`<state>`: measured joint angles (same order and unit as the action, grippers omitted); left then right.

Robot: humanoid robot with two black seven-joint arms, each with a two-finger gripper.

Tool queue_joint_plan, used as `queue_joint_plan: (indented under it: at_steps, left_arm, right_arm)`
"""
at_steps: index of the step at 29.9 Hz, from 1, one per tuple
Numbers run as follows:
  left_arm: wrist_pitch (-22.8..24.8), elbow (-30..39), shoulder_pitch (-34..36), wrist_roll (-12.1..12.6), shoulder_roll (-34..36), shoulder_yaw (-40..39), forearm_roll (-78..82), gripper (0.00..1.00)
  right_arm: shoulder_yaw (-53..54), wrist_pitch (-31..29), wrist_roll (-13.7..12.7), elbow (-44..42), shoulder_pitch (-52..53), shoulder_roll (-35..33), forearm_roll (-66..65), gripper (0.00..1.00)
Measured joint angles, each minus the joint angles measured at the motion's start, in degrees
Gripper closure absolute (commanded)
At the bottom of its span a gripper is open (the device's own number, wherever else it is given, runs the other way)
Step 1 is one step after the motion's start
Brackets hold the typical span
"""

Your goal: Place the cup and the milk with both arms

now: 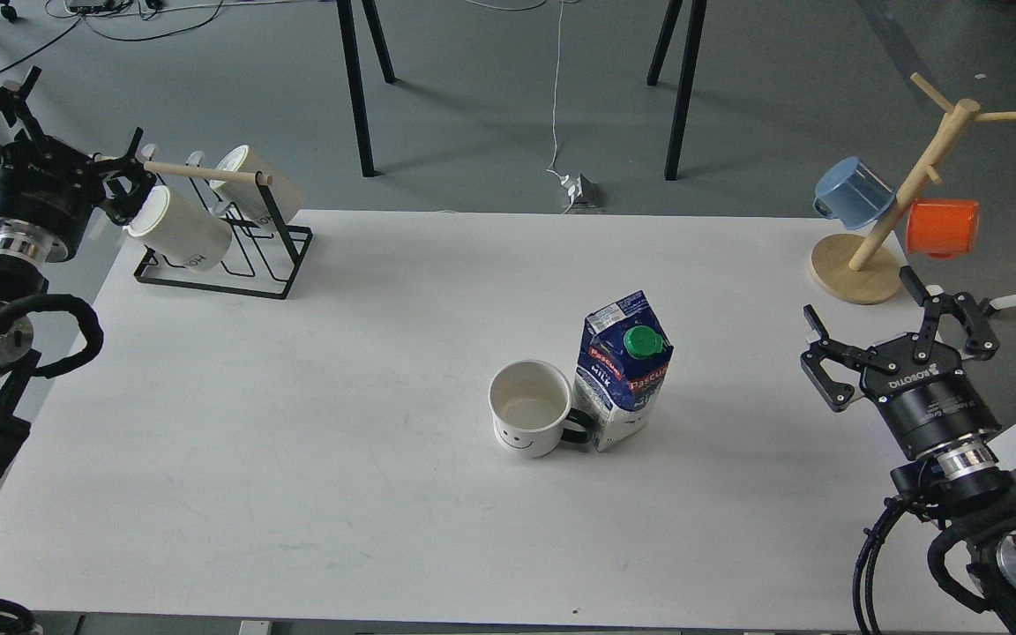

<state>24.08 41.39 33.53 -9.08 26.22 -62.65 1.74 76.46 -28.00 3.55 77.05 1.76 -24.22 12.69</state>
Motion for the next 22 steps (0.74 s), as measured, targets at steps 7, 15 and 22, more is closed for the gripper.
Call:
queue_joint_plan:
  at_steps: [7,15,22]
  left_arm:
    - [0.1,0.0,0.6,0.1,-1.5,-0.2,0.0,0.00]
    - [0.8,-0.1,1.0,0.4,-2.0,-0.3,0.0,0.00]
    - [2.5,-0.2,1.8,0.7,-2.0,-0.2,0.0,0.00]
  right_arm:
    - [1.6,0.0,-0.4,-7.9,14.7,-5.4,0.0,0.05]
    - [-1.9,0.0,-2.7,-23.2,30.0,-9.7,-0.2,0.02]
    - [-5.5,0.0,-2.8,-31.5,32.8,-9.8,-0.2,0.01]
